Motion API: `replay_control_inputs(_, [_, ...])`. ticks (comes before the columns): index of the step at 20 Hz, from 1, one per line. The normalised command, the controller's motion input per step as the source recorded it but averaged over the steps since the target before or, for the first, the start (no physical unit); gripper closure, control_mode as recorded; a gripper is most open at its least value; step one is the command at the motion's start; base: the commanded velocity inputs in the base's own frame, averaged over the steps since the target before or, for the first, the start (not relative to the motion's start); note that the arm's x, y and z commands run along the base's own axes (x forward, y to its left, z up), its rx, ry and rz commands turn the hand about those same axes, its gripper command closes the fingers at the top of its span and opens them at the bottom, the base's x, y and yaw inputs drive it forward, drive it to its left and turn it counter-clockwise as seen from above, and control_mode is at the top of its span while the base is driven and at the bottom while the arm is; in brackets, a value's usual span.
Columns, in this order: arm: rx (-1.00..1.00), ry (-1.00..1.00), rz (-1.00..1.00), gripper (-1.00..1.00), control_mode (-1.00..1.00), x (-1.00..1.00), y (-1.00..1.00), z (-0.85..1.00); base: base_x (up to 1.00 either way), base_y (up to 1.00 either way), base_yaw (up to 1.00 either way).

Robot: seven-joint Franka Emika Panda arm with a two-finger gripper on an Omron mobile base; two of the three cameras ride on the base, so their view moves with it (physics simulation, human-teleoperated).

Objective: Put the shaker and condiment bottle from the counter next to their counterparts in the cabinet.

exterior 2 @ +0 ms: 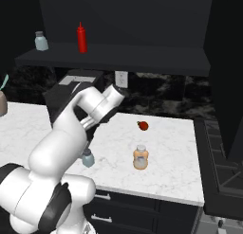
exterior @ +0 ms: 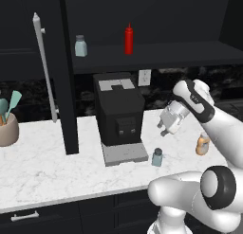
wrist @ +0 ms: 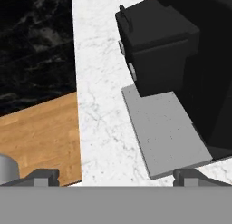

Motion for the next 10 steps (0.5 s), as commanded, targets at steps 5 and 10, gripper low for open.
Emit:
replay_control_inputs(5, [0.01,0.0,0.06,-1.0,-1.0,0.0,0.0,-0.25,0.0,0.0,0.0])
replay_control_inputs(10, [0.01,0.0,0.05,-1.0,-1.0,0.0,0.0,-0.26,0.0,0.0,0.0])
